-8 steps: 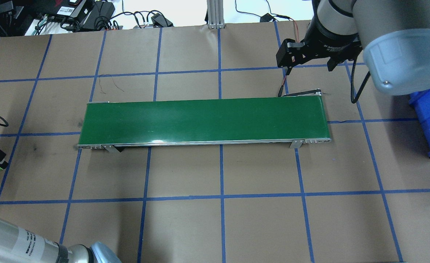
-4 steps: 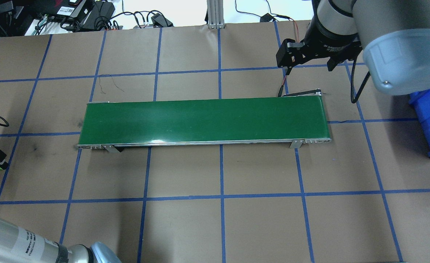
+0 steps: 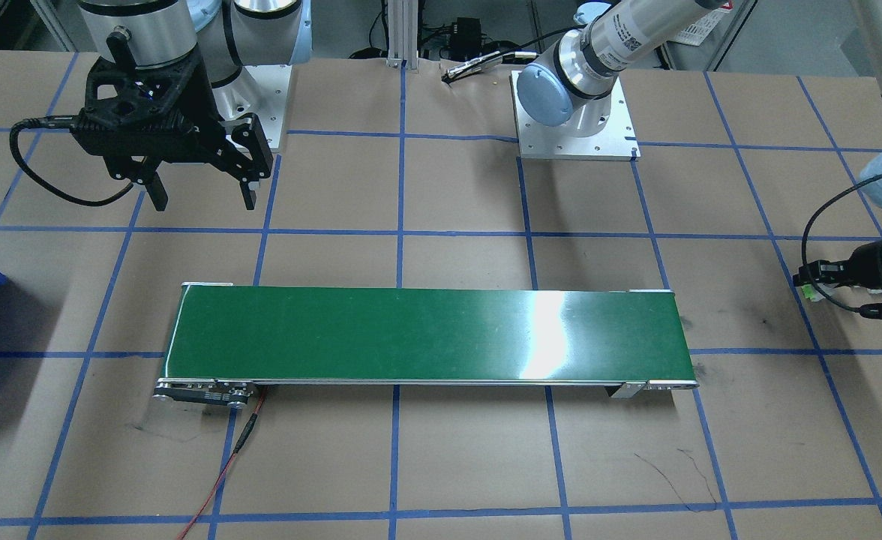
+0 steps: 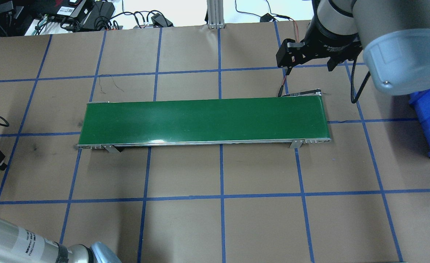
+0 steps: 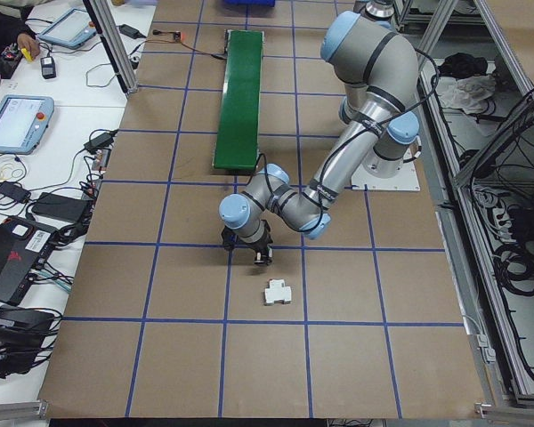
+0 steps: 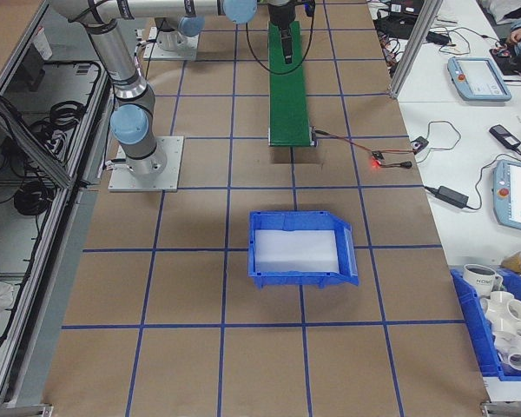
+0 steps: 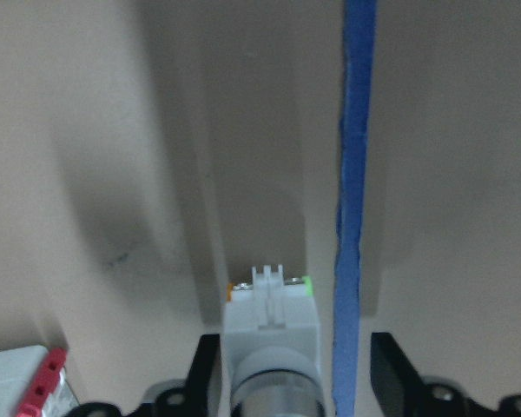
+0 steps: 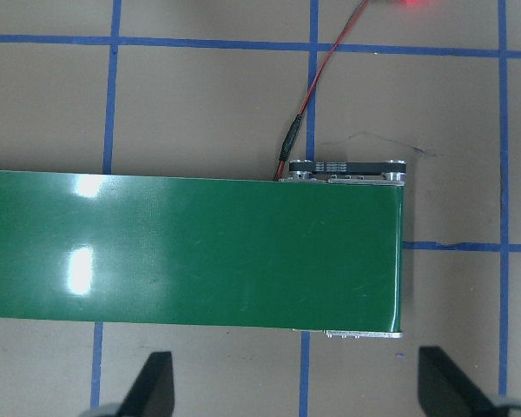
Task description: Move button from left to right
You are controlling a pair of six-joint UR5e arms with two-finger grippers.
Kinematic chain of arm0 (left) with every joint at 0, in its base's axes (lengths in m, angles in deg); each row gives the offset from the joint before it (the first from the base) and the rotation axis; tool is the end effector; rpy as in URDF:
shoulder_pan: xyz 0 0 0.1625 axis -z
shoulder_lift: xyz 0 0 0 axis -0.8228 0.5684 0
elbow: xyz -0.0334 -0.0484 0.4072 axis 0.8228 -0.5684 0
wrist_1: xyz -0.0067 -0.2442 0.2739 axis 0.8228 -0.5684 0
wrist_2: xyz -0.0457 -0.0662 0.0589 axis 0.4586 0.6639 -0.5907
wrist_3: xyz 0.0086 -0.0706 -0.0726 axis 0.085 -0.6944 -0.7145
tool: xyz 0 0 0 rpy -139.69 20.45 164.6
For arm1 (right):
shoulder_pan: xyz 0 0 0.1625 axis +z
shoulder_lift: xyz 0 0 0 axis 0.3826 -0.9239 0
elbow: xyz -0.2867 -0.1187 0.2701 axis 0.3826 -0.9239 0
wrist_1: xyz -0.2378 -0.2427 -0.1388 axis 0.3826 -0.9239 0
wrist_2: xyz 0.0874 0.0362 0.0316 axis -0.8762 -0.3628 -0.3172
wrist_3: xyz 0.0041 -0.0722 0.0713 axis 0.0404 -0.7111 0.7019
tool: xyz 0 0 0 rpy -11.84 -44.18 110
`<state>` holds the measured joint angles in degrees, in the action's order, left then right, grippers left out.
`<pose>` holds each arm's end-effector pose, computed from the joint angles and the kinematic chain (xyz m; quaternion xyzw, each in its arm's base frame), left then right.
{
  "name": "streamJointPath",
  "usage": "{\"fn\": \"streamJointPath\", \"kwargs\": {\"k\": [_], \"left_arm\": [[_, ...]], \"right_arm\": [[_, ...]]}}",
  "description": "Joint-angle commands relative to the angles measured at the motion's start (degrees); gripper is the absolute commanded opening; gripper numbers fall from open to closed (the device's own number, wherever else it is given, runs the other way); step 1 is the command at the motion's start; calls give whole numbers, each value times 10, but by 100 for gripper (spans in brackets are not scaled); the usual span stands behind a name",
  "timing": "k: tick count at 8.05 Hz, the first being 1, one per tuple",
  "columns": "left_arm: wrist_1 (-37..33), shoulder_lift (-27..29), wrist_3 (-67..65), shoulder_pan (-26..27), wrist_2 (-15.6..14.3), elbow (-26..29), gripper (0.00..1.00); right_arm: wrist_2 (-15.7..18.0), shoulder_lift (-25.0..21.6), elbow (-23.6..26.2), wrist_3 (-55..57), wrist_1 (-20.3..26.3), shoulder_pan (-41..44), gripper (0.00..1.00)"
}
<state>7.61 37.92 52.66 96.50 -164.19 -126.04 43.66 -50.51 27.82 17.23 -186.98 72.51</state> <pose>0.3418 -0.4478 0.1944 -0.0230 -0.9885 -0.1488 0.0160 0.1693 -0.4352 0.4860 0.0187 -0.9950 0.0980 0.0056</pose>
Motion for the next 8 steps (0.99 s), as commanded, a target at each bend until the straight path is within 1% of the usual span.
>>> {"fn": "streamJointPath", "kwargs": {"k": [1, 3, 4, 6, 7, 8], "left_arm": [[0, -1, 1, 0, -1, 1, 0], [-10, -15, 4, 0, -5, 6, 0], [-39, -27, 4, 0, -19, 8, 0], [-81, -79, 3, 11, -12, 25, 0], [-96, -103, -1, 38, 6, 36, 0], [-122, -121, -5, 76, 8, 48, 0]], "right_arm": [[0, 1, 0, 0, 0, 0, 100], [0, 0, 0, 0, 0, 0, 100], [0, 0, 0, 0, 0, 0, 100], [0, 0, 0, 0, 0, 0, 100], [0, 0, 0, 0, 0, 0, 100], [0, 0, 0, 0, 0, 0, 100]]}}
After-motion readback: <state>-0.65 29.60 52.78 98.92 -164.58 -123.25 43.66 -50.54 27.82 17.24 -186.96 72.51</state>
